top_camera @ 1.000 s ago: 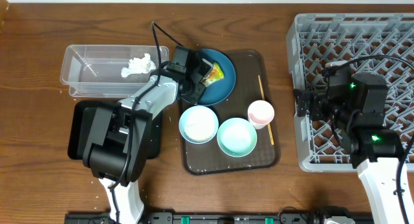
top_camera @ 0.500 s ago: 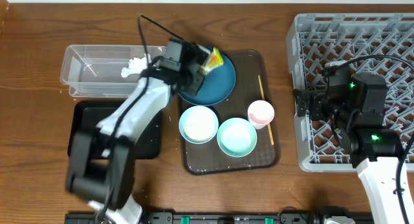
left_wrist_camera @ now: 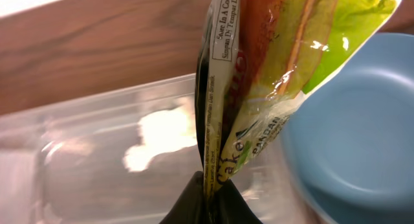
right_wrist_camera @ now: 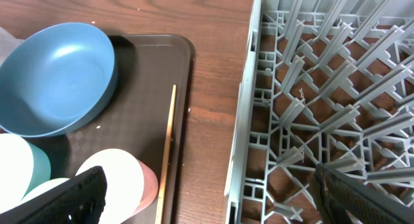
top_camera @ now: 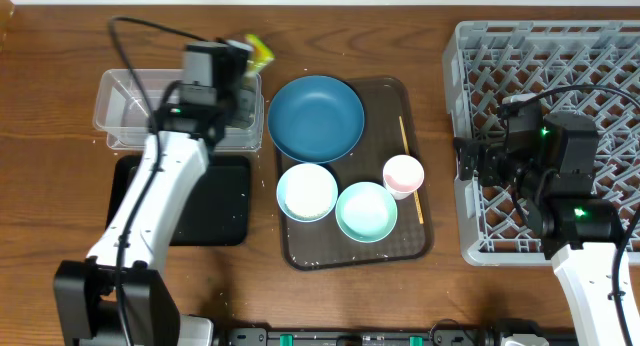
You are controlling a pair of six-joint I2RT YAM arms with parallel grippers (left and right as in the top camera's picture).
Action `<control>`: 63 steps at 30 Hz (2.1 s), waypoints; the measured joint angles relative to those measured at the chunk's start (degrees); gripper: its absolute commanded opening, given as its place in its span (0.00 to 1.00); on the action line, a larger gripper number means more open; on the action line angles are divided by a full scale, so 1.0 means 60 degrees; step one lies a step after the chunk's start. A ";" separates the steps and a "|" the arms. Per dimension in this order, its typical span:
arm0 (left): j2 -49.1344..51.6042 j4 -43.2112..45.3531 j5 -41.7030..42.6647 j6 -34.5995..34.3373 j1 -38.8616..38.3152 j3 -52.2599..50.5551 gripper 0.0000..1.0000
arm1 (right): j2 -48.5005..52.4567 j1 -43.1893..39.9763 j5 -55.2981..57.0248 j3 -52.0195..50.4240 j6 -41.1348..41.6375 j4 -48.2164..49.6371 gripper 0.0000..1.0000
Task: Sort waste into correct bins and load items into the dishwasher rack
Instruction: 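Move the wrapper left and release it into the clear bin, then reach the left gripper to the pink-white cup and grasp it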
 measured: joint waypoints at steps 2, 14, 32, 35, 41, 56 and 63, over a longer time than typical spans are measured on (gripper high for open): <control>0.0015 0.0004 -0.0036 -0.0379 0.0386 0.0000 0.17 | 0.0000 0.0000 0.0000 0.0000 0.0004 -0.0004 0.99; 0.0051 -0.0124 -0.0171 -0.1435 0.0998 0.0000 0.79 | 0.0000 0.0000 0.0000 0.0000 0.0000 -0.0004 0.99; -0.0237 -0.1137 0.1351 -0.1654 -0.0703 0.0000 0.76 | 0.0000 0.0000 0.0000 0.0000 0.0000 0.0000 0.99; -0.0237 -0.1475 0.1432 -0.1927 -0.1479 0.0000 0.76 | 0.0000 0.0000 -0.0004 0.0000 0.0000 0.0000 0.99; -0.0237 -0.1501 0.1563 -0.2226 -0.3053 0.0000 0.76 | 0.0000 0.0000 0.0000 0.0000 0.0000 0.0000 0.99; 0.1843 -0.0102 0.2900 -0.3005 -0.5457 0.0000 0.76 | 0.0000 0.0000 0.0000 0.0000 0.0000 0.0000 0.99; 0.2116 0.0317 0.3053 -0.3217 -0.5759 0.0000 0.53 | 0.0000 0.0000 0.0000 0.0000 0.0000 -0.0004 0.99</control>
